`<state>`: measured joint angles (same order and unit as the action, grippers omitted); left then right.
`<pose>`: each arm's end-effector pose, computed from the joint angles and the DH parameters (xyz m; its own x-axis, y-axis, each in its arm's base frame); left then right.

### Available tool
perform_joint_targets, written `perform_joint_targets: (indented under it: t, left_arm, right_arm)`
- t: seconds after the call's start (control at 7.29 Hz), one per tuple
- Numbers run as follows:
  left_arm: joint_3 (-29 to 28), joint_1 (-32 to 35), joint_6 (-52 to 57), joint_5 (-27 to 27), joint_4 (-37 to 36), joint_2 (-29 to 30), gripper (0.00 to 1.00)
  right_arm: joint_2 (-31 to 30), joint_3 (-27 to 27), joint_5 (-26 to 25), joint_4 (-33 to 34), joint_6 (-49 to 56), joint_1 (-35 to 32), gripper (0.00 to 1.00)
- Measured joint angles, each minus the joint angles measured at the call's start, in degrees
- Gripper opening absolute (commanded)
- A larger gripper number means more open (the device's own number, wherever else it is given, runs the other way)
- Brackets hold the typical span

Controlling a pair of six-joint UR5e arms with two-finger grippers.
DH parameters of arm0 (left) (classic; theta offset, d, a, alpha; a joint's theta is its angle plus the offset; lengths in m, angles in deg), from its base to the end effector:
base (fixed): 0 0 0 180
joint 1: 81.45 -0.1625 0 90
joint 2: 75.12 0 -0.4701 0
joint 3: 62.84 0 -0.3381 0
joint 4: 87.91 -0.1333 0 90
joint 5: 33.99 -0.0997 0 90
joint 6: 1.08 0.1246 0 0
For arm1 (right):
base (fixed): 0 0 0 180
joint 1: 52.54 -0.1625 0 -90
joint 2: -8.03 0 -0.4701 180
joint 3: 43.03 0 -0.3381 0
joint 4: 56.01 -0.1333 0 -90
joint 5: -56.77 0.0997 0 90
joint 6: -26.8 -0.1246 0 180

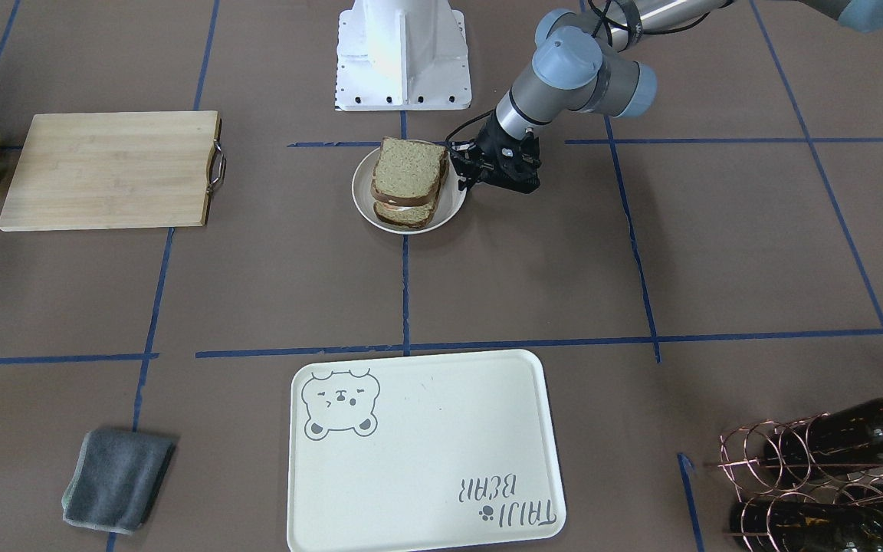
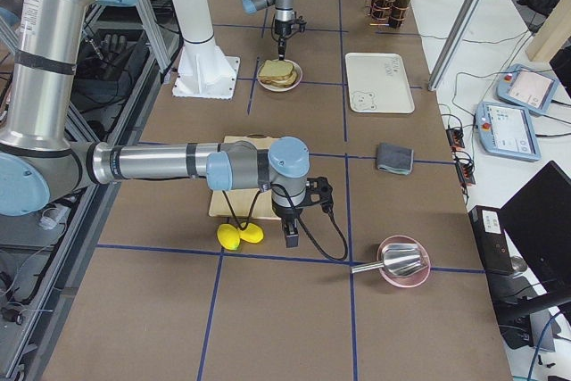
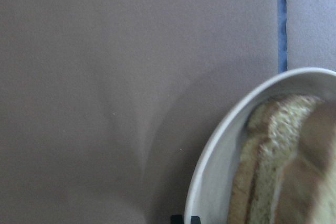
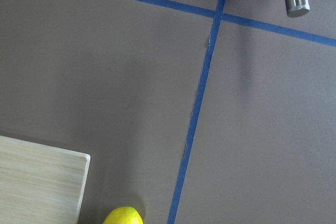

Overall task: Make sandwich and place on tray
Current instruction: 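Slide the plate with the left gripper onto the white tray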

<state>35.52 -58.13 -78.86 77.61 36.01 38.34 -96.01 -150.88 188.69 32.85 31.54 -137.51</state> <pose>0.5357 -0.3261 0.3722 0.3814 0.0499 -0.9230 -0.0214 0.9988 0.0451 0.0209 -0.3338 0.6799 0.7264 -0.2043 0.6562 0.1479 0.9789 0.1410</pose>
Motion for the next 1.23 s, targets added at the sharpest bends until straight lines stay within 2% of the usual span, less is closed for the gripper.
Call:
perform_joint_targets:
  t: [0.41,0.82,1.1,1.23]
  left_arm:
    - [0.9,3.6,-0.9,1.7,0.2,0.2,0.0]
    - [0.6,11.5,-4.6,8.8,0.4,1.6,0.0]
    - [-3.0,16.7,-4.8,13.3,0.0,4.9,0.0]
    - [-7.1,18.9,-4.7,15.1,0.0,8.2,0.0]
  right_arm:
    - [0.1,-0.2,0.0,0.0,0.0,0.0,1.0]
    - [0.1,-0.1,-0.1,0.0,0.0,0.0,1.0]
    - [0.0,-0.1,0.0,0.0,0.0,-0.1,1.0]
    - [0.0,-0.2,0.0,0.0,0.0,-0.2,1.0]
